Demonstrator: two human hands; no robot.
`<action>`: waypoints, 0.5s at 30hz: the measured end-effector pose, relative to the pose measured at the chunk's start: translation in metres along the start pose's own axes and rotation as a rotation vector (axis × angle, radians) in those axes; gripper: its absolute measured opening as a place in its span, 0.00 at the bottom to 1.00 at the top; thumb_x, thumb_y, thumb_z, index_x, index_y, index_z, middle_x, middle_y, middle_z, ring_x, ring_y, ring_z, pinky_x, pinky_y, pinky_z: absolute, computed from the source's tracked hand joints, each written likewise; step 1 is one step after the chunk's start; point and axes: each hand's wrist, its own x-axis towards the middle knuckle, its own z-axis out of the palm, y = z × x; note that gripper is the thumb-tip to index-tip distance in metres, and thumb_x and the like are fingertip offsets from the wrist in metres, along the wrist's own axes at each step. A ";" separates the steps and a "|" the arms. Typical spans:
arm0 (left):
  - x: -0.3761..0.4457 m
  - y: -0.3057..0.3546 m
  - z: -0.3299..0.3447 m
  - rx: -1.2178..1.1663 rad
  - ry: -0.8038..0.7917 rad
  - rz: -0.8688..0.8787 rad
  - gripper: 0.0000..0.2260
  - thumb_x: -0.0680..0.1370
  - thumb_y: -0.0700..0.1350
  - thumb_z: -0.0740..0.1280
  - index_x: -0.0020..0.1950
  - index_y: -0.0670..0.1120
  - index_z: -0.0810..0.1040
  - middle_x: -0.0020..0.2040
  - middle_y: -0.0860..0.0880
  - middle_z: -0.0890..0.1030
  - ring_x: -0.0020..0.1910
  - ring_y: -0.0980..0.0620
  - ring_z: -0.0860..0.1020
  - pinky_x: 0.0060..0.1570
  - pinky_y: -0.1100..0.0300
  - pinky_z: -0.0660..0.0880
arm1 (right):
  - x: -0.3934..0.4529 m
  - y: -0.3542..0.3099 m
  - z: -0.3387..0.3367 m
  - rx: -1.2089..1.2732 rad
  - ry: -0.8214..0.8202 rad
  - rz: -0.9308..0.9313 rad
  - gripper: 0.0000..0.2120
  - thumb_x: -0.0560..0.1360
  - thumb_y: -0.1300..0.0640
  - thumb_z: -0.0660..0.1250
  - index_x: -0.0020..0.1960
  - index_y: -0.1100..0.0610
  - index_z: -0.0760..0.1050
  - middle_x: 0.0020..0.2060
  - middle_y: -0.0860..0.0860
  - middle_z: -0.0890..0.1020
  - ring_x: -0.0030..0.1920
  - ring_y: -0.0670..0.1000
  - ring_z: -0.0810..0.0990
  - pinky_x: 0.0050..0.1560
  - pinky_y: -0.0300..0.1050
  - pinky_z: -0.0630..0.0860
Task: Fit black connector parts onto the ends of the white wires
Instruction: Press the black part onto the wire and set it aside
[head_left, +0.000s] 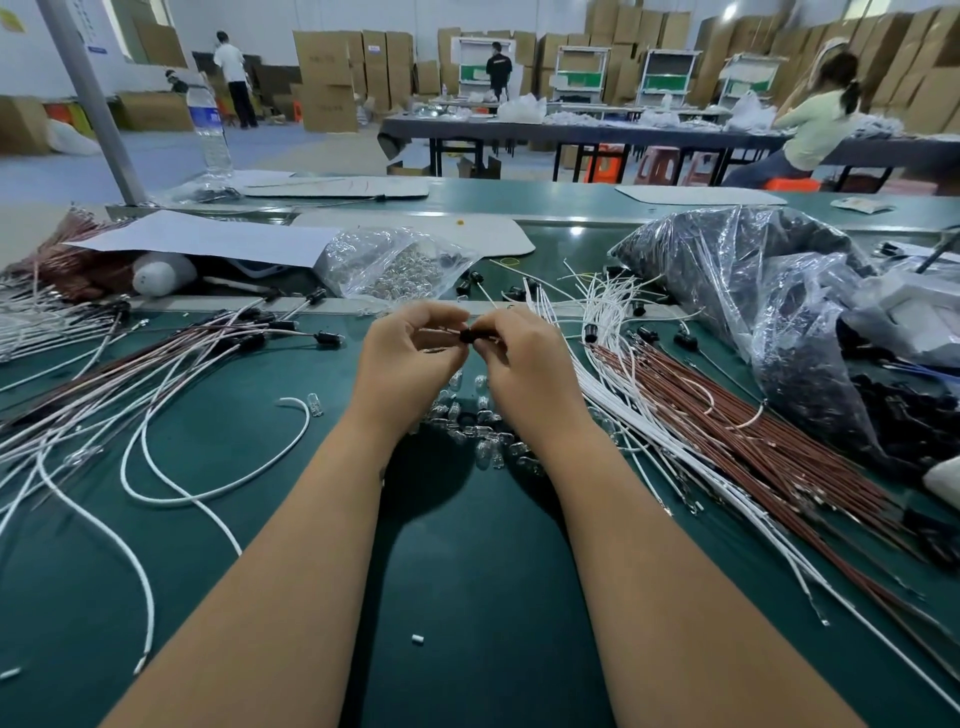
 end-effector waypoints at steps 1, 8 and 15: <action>0.000 0.000 -0.001 0.019 0.008 0.020 0.15 0.72 0.30 0.69 0.44 0.51 0.81 0.39 0.52 0.84 0.38 0.59 0.82 0.40 0.67 0.78 | 0.000 0.001 0.000 -0.020 0.007 -0.004 0.08 0.76 0.65 0.66 0.53 0.61 0.79 0.48 0.55 0.81 0.50 0.57 0.77 0.55 0.53 0.72; 0.001 0.000 -0.004 0.074 0.062 0.070 0.09 0.73 0.34 0.72 0.47 0.48 0.82 0.39 0.53 0.83 0.40 0.56 0.82 0.44 0.66 0.78 | 0.000 0.003 0.000 -0.302 0.018 -0.091 0.09 0.77 0.62 0.64 0.55 0.55 0.77 0.50 0.50 0.81 0.51 0.52 0.76 0.52 0.41 0.58; 0.013 -0.013 -0.033 0.400 0.524 -0.033 0.08 0.78 0.39 0.65 0.54 0.42 0.82 0.47 0.44 0.83 0.44 0.46 0.79 0.44 0.62 0.70 | 0.000 0.017 -0.019 -0.559 0.234 0.124 0.12 0.74 0.68 0.58 0.53 0.57 0.74 0.45 0.51 0.78 0.50 0.54 0.74 0.60 0.49 0.62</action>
